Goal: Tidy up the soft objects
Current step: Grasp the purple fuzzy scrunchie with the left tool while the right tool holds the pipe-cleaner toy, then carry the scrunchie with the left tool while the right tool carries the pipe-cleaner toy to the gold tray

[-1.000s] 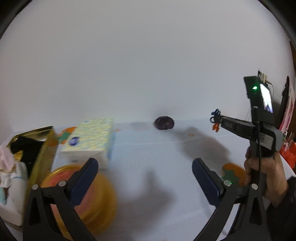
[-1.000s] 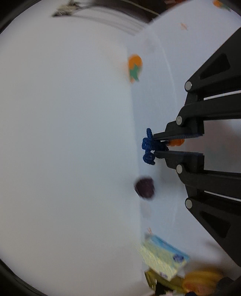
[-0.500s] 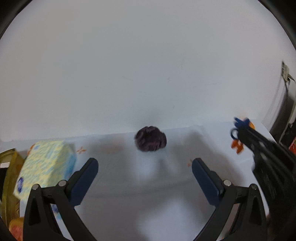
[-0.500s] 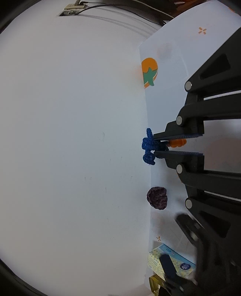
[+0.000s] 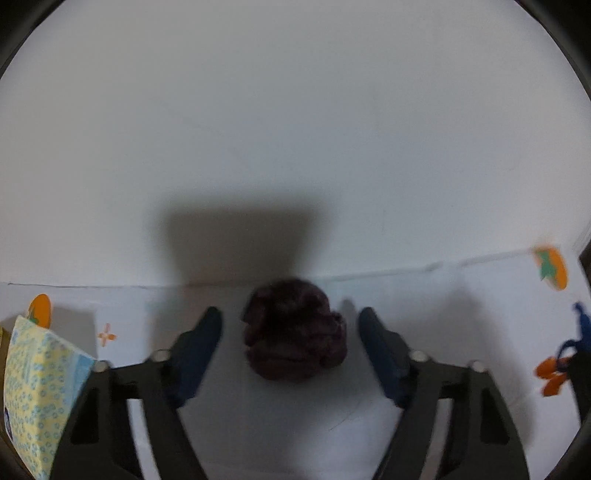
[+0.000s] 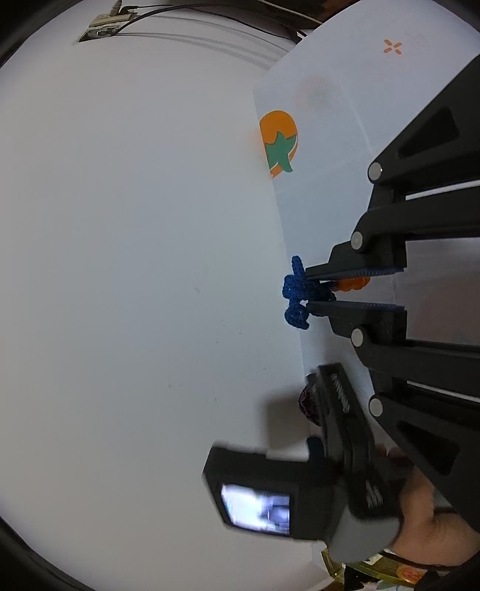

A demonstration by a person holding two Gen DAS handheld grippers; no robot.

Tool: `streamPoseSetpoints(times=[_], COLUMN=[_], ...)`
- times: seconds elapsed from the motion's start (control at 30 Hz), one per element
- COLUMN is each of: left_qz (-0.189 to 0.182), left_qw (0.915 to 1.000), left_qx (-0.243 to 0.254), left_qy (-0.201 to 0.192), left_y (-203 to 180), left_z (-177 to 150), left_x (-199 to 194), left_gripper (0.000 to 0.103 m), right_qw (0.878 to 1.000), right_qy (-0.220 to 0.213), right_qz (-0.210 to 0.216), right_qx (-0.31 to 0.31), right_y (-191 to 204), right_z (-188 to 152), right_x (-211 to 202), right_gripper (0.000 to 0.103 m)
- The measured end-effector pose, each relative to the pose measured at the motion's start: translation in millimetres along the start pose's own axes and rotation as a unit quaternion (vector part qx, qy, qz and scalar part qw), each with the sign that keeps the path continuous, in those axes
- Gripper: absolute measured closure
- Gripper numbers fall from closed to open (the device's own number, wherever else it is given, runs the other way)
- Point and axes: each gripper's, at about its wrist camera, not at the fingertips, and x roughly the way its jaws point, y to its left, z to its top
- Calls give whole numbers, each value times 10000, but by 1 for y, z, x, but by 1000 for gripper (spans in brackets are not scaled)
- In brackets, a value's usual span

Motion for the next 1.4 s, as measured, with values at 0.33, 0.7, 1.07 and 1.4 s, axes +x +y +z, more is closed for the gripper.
streamPoseSetpoints(times=[0.33, 0.7, 1.07, 1.4], left_qz=[-593, -1273, -617, -685], left_qw=[9981, 9843, 9736, 9629], left_qx=[-96, 108, 282, 408], left_qy=[-115, -1215, -2178, -2578], left_y=[17, 50, 81, 78], left_z=[-18, -88, -154, -177], left_x=[-17, -117, -175, -205], left_gripper=[68, 68, 68, 68], right_qw=[10000, 9998, 9931, 9924], right_qy=[18, -139, -959, -1054], right_qz=[22, 81, -348, -454], right_qx=[-7, -144, -577, -452], right_y=[1, 3, 25, 49], right_z=[1, 1, -10, -41], right_x=[2, 2, -34, -79], right_gripper=[91, 91, 91, 91])
